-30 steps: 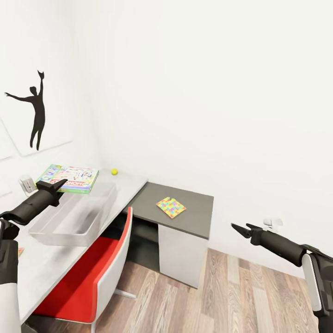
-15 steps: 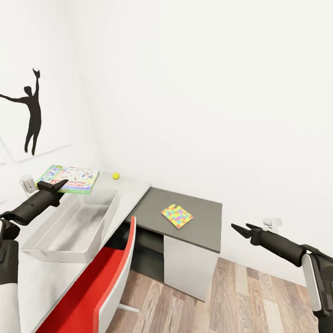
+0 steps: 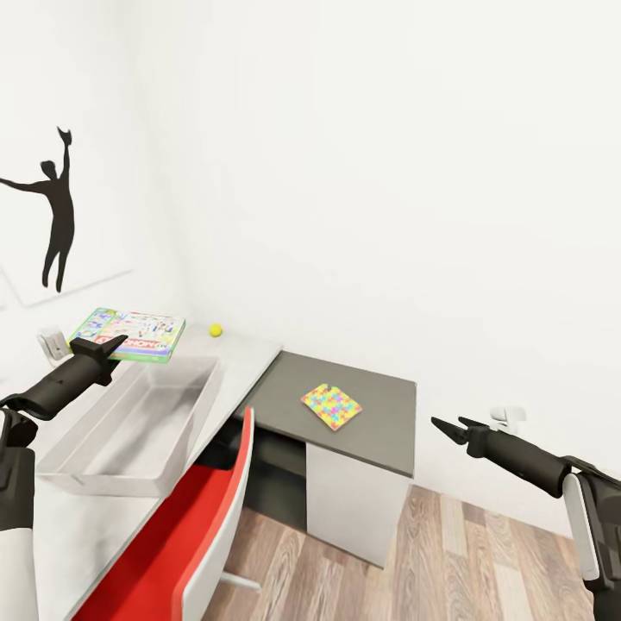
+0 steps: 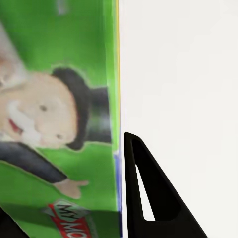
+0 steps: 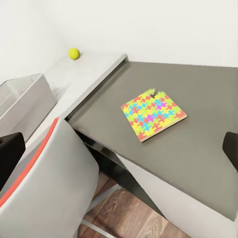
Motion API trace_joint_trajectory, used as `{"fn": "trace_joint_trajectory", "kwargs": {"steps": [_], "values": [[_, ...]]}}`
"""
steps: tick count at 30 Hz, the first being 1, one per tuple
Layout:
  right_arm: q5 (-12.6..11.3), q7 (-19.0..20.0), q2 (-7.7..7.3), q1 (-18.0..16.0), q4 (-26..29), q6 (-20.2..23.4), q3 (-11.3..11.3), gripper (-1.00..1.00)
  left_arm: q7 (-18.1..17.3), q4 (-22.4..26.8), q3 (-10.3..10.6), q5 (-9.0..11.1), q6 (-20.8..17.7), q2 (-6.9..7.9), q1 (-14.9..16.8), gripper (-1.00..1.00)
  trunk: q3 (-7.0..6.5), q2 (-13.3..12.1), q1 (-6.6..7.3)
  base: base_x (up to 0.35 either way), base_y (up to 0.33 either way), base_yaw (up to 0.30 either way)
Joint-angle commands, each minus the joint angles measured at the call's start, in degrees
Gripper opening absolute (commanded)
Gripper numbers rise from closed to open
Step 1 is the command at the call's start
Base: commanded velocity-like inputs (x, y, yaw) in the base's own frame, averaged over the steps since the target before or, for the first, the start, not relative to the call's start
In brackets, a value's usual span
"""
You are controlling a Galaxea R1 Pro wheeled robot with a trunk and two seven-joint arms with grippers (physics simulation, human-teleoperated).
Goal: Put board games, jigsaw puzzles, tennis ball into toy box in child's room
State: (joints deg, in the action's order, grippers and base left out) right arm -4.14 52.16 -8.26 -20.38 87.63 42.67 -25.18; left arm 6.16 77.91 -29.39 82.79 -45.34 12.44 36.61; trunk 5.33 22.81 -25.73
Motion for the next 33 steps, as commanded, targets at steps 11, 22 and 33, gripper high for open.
{"fn": "trace_joint_trajectory", "kwargs": {"steps": [11,22,33], "values": [[-0.4,0.0,-0.03,-0.1,0.0,0.5,0.0,1.00,0.6,0.0,-0.2,0.7,-0.3,0.00,0.0,-1.00,0.15,0.1,-0.06,0.170,0.001,0.000],[-0.4,0.0,-0.01,0.0,0.0,0.6,0.0,1.00,0.6,0.0,-0.5,1.2,-0.3,-0.01,0.0,-1.00,0.29,0.1,-0.06,0.021,0.000,0.000],[-0.3,-0.3,0.04,0.0,-0.1,0.6,0.0,1.00,0.9,0.0,-0.6,1.5,-0.5,-1.69,-2.0,-1.00,0.31,0.1,-0.06,0.002,0.000,0.000]]}}
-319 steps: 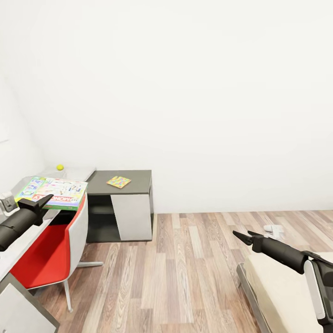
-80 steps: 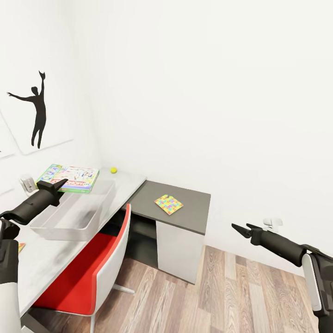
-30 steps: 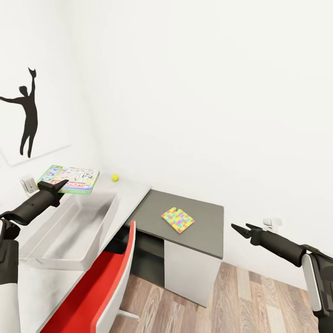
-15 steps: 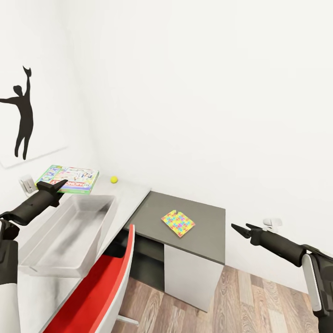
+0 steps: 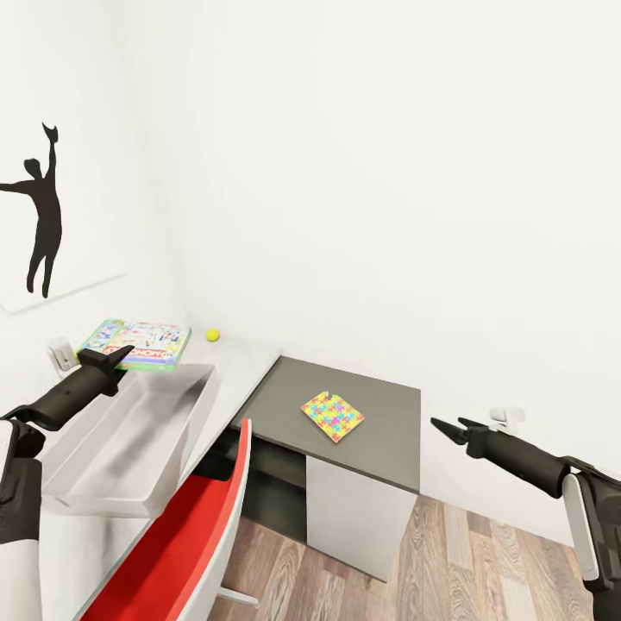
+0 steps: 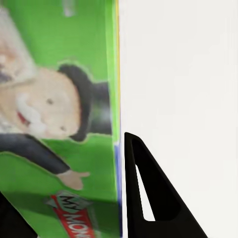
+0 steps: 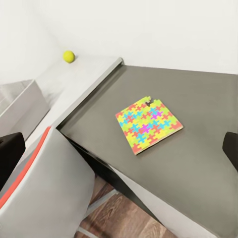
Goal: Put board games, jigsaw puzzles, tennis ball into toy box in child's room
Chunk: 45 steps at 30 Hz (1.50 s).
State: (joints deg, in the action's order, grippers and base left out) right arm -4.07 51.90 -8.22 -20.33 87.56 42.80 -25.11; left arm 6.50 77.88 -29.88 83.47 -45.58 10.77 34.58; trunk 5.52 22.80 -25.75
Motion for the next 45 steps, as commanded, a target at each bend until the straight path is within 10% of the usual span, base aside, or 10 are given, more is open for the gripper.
{"fn": "trace_joint_trajectory", "kwargs": {"steps": [1,11,32,45], "values": [[-0.4,-0.1,0.02,-0.1,0.0,0.5,0.1,1.00,0.6,0.1,-0.2,0.8,-0.3,-0.11,-0.3,-1.00,0.13,0.1,-0.04,0.000,0.000,0.000],[-0.3,-0.3,0.03,-0.1,-0.5,0.4,4.1,1.00,0.2,0.8,-1.8,1.0,-0.3,-0.76,-3.0,-1.00,0.13,0.1,-0.04,0.000,0.000,0.000],[-0.2,-0.4,0.04,-0.4,-0.7,0.4,4.7,1.00,0.7,0.4,-2.3,2.0,-0.7,-0.76,-4.5,-1.00,0.13,0.1,-0.04,0.000,0.000,0.000],[-0.4,-0.3,-0.06,-0.5,-0.7,1.1,4.6,1.00,0.5,-9.7,-2.3,1.4,-0.1,-0.20,-4.0,-1.00,0.13,0.1,-0.04,0.000,0.000,0.000]]}}
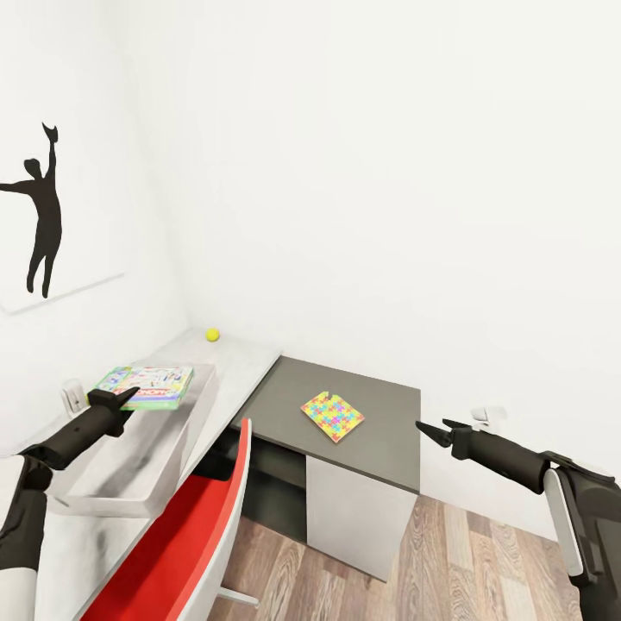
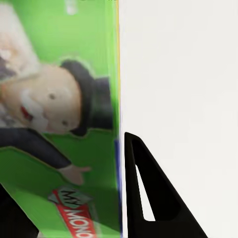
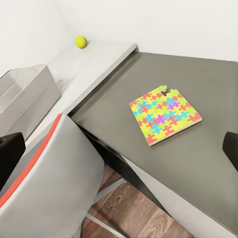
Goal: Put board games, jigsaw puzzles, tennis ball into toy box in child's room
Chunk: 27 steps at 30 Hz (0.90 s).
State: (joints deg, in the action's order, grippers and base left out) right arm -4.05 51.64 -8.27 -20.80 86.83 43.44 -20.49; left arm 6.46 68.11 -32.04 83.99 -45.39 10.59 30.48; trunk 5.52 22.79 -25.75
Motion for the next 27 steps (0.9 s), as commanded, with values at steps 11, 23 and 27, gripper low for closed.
{"fn": "trace_joint_trajectory", "kwargs": {"steps": [11,23,27], "values": [[-0.4,0.0,-0.13,-0.1,0.0,0.8,-0.1,1.00,0.5,-2.4,0.2,0.4,-0.2,2.47,0.9,-1.00,0.13,0.1,-0.04,0.000,0.000,0.000],[-0.5,0.0,-0.10,0.0,0.1,0.8,0.0,1.00,0.6,-7.2,1.0,0.1,-0.3,6.53,6.0,-1.00,0.13,0.1,-0.04,0.000,0.000,0.000],[-0.5,0.0,-0.09,0.0,0.1,0.8,0.0,1.00,0.4,-8.7,2.0,-0.6,-0.3,6.89,7.2,-1.00,0.13,0.1,-0.04,0.000,0.000,0.000]]}}
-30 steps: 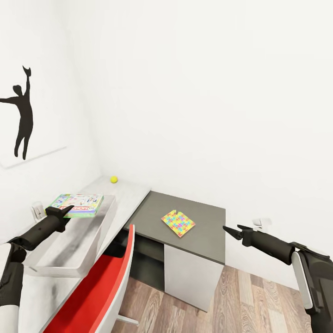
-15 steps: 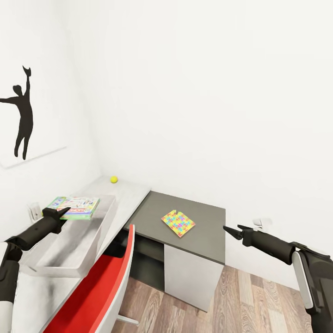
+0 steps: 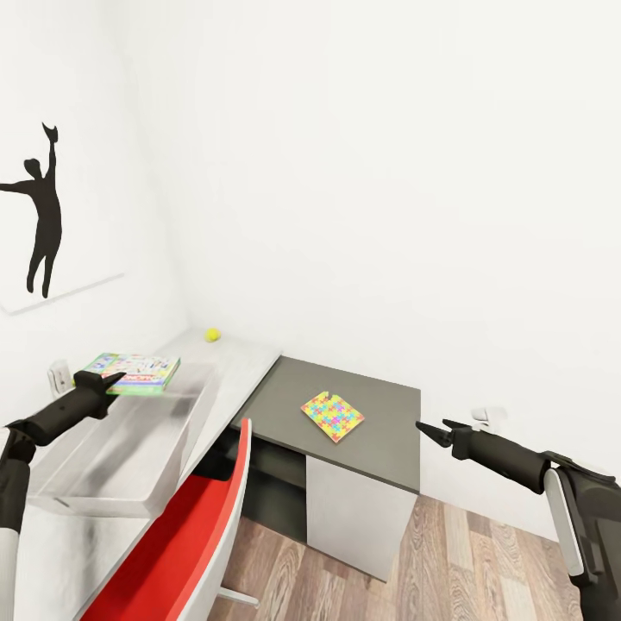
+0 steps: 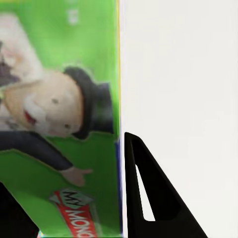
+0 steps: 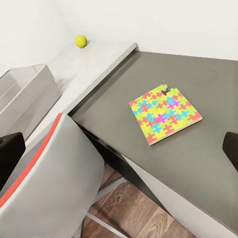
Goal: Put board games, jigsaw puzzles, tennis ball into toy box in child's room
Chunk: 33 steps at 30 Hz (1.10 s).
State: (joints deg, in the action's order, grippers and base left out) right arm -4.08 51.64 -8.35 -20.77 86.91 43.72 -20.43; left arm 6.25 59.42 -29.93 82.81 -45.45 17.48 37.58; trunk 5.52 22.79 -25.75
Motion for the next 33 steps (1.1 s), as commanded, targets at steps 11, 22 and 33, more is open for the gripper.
{"fn": "trace_joint_trajectory", "kwargs": {"steps": [11,22,33], "values": [[-0.4,0.0,-0.24,-0.1,0.0,0.5,0.0,1.00,0.3,-3.8,4.1,-1.5,-0.3,0.49,3.3,-1.00,0.13,0.1,-0.04,0.000,0.000,0.000],[-0.4,0.2,-0.52,-0.1,0.0,0.6,-0.2,1.00,-2.2,-5.9,4.5,-5.3,-0.3,0.79,4.7,-1.00,0.23,0.1,-0.04,0.000,0.000,0.000],[-0.4,0.3,-0.68,-0.1,0.0,0.6,-0.2,1.00,-3.1,-6.2,4.4,-6.3,-0.3,1.40,4.5,-1.00,0.97,0.1,-0.04,0.000,0.000,0.000]]}}
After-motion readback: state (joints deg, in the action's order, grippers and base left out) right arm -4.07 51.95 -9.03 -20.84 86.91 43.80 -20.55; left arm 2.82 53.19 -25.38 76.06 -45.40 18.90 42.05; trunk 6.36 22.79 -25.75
